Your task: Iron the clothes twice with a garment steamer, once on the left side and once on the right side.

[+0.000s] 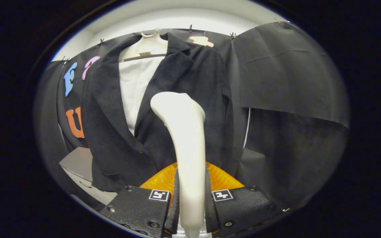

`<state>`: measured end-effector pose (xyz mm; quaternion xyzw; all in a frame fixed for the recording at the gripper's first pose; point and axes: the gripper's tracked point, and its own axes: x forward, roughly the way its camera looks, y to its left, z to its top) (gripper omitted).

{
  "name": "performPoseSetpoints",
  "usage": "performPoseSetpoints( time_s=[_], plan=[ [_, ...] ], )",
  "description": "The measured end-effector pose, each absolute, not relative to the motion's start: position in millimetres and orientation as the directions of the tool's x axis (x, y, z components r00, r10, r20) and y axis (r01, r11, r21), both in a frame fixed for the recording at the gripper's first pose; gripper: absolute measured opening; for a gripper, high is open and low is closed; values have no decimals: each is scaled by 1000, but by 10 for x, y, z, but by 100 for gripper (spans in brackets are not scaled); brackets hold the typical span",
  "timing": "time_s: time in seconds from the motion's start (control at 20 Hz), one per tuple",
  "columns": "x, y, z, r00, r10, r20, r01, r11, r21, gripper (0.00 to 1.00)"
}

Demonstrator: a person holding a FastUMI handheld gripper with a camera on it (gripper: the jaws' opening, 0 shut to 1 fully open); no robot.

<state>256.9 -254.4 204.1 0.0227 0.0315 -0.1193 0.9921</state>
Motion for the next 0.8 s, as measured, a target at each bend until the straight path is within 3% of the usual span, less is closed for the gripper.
performPoseSetpoints(
  time_s=[0.8],
  plan=[
    [2613, -2466, 1254, 951, -271, -149, 266, 963, -50, 34]
  ],
)
